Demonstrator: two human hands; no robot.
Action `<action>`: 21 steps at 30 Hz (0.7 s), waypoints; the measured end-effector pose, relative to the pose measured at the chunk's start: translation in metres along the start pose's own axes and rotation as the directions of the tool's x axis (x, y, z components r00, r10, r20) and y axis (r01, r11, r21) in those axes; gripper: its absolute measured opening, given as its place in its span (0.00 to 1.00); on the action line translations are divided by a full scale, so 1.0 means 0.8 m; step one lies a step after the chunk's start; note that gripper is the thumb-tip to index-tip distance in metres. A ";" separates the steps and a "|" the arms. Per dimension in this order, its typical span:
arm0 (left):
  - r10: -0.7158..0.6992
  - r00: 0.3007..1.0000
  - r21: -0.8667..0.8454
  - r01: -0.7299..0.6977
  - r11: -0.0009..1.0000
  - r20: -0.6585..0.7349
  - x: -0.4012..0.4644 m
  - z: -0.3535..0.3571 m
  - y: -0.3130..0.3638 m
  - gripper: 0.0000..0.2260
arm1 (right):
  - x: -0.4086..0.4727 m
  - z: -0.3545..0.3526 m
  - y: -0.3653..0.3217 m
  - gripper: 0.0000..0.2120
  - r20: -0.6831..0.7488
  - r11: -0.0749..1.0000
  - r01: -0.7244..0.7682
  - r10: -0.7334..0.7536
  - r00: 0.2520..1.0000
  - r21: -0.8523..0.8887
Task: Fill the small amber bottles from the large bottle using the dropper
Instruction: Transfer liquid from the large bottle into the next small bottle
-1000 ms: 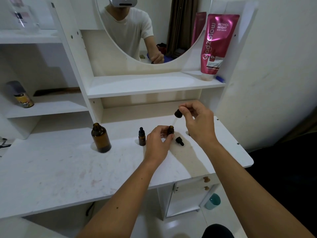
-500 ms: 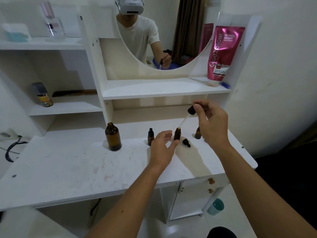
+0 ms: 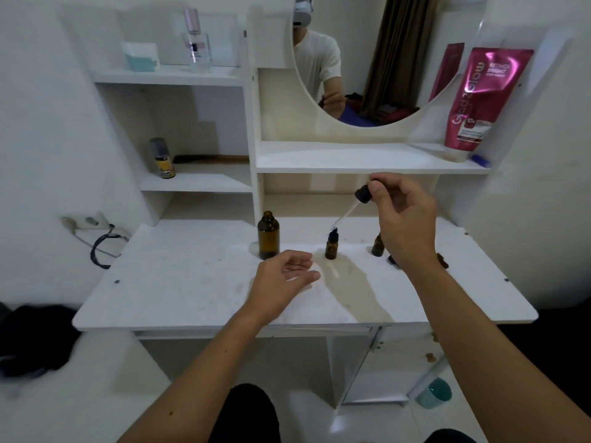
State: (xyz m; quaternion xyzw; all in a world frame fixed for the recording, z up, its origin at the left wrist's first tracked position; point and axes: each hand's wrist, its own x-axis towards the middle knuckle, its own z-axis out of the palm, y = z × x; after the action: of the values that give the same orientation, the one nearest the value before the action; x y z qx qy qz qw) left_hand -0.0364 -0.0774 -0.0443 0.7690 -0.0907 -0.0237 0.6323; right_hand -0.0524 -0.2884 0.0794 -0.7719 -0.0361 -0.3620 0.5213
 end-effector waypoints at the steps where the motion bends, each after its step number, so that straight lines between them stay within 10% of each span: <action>1: -0.007 1.000 0.001 0.007 1.000 -0.026 -0.003 -0.014 -0.002 0.17 | -0.001 0.010 -0.004 0.08 0.014 1.000 0.015 -0.015 1.000 0.010; 10: 0.031 0.948 0.059 -0.013 0.998 -0.318 0.003 -0.089 -0.014 0.24 | 0.010 0.085 -0.032 0.07 0.093 0.990 -0.008 -0.005 0.996 0.141; 21: 0.006 0.962 0.051 0.008 0.999 -0.273 0.031 -0.074 -0.010 0.27 | 0.022 0.135 -0.031 0.08 0.132 0.993 0.004 -0.020 0.991 0.121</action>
State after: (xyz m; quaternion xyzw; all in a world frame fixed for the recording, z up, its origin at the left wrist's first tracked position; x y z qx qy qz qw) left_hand -0.0020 -0.0226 -0.0382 0.7809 -0.0031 0.0845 0.6189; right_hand 0.0059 -0.1932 0.0878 -0.7612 -0.0970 -0.3102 0.5611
